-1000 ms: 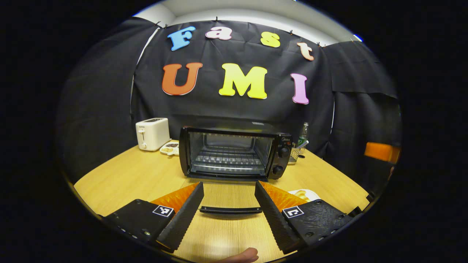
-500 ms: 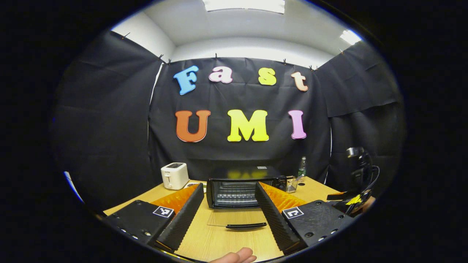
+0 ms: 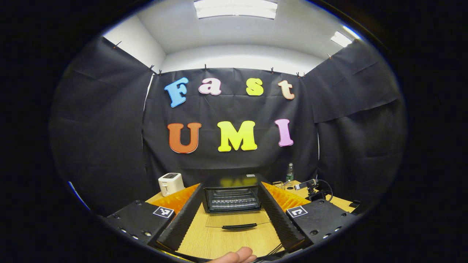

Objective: Open the electric oven with the left hand, put the food in, and close the electric oven.

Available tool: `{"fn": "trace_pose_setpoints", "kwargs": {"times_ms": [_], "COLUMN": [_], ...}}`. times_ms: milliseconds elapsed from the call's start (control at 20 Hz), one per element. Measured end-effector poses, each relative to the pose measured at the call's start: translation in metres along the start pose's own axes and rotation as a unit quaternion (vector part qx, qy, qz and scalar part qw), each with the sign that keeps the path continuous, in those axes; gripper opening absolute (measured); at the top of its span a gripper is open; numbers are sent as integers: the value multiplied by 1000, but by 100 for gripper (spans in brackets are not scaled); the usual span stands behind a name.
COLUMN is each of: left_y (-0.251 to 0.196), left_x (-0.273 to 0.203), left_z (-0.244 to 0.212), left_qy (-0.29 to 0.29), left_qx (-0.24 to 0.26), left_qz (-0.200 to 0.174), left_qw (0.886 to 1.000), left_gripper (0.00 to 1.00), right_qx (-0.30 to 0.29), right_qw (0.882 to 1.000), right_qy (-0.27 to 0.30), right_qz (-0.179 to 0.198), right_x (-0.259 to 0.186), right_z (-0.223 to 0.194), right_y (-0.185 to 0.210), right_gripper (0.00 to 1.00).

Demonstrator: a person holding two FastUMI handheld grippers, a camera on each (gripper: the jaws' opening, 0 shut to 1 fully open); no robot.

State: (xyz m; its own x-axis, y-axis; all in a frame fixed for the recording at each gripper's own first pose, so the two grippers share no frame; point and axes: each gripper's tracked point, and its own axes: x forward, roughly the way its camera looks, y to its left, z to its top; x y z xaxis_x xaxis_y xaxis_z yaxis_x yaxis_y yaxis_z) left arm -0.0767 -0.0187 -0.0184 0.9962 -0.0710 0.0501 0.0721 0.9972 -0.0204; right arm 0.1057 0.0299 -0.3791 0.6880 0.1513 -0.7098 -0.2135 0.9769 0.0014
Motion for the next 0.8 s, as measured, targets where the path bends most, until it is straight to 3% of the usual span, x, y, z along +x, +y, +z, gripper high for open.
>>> {"fn": "trace_pose_setpoints", "kwargs": {"times_ms": [150,250,400,500,600,800], "left_y": [1,11,3,1,2,4], "left_x": [7,11,14,13,14,15], "left_z": [-10,-17,-26,-33,-30,-35], "left_qy": [10,24,40,51,47,52], "left_qx": [-4,-19,-41,-49,-48,-45], "left_qz": [-3,17,4,-6,-7,-6], "left_qw": [1000,999,998,997,998,998], "left_gripper": [96,96,95,94,94,94], "right_qx": [-5,-17,-14,-19,12,77], "right_qw": [1000,1000,1000,1000,1000,995], "right_qy": [10,11,12,15,7,-3], "right_qz": [-4,0,-2,6,24,68], "right_x": [12,13,15,11,5,-9], "right_z": [-5,-5,-3,-2,4,10], "right_y": [-4,-5,-7,-6,-2,11], "right_gripper": [79,75,69,58,48,43]}}
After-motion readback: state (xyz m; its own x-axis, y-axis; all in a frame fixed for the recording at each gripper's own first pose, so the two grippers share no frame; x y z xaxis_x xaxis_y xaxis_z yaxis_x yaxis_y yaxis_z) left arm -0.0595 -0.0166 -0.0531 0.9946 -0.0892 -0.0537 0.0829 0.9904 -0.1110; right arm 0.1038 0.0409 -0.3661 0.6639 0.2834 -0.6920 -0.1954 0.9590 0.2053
